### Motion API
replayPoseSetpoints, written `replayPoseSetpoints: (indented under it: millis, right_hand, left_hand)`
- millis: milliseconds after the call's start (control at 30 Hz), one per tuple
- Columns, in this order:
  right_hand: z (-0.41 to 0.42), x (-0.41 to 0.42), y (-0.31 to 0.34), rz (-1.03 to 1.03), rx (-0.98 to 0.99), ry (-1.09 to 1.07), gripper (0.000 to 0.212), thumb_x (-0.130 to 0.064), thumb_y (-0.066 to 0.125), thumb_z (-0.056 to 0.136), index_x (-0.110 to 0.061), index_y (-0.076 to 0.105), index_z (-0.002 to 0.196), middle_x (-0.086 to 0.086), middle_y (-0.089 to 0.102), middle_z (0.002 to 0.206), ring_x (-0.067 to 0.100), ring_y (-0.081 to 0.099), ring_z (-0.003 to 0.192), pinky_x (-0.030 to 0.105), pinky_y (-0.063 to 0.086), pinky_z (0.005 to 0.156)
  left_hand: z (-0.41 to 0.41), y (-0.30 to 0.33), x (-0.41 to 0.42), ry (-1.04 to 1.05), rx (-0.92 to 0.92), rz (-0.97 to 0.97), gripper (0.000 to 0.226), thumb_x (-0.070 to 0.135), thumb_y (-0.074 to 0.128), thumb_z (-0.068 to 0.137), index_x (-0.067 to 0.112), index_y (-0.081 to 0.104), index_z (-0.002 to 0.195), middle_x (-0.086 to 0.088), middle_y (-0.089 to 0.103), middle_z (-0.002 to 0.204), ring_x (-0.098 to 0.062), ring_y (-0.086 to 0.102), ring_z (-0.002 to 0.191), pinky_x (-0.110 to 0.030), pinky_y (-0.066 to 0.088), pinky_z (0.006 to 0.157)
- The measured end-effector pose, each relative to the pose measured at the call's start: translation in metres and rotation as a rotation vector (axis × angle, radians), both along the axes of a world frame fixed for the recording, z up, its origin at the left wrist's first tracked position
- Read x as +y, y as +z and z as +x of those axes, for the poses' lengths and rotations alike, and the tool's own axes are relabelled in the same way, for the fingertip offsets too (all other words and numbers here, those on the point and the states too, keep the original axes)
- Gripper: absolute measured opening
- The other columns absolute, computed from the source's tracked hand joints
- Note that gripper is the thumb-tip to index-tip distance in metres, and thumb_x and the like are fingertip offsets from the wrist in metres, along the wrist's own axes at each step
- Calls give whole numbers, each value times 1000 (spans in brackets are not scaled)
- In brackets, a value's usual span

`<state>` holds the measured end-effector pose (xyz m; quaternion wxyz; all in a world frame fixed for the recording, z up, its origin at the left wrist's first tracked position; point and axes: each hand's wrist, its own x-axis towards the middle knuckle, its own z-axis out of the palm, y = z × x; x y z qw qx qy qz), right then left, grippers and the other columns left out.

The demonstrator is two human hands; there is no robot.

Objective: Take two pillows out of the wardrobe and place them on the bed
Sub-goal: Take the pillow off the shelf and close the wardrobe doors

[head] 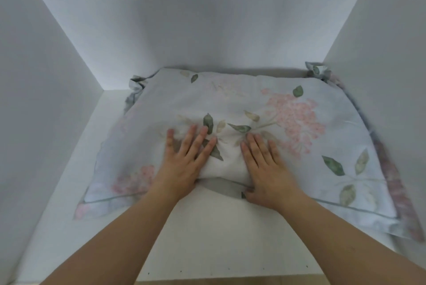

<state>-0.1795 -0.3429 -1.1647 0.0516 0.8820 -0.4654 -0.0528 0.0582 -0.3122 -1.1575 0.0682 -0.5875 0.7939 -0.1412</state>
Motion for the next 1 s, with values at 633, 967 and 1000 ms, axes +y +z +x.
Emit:
replayPoseSetpoints:
  millis: [633, 967, 1000]
  right_hand:
    - [47, -39, 27, 60, -40, -153, 30, -8, 70, 70, -9, 71, 100, 12, 72, 100, 30, 71, 87, 39, 56, 77]
    - [54, -14, 316, 368, -118, -229, 20, -10, 49, 84, -20, 64, 94, 6, 68, 105, 29, 66, 95, 32, 46, 73]
    - [55, -7, 357, 374, -124, -221, 21, -11, 49, 84, -18, 65, 95, 7, 68, 105, 30, 66, 96, 33, 48, 75]
  left_hand:
    - [-9, -5, -39, 202, 84, 309, 57, 20, 29, 101, 10, 10, 154, -11, 12, 162, -37, 15, 146, -53, 18, 116]
    - [5, 284, 8, 334, 387, 303, 25, 24, 51, 88, 28, 66, 109, -2, 70, 103, -27, 67, 95, -36, 51, 80]
    - [6, 326, 18, 352, 396, 308, 21, 24, 52, 86, 26, 66, 101, -2, 70, 99, -27, 67, 92, -35, 51, 78]
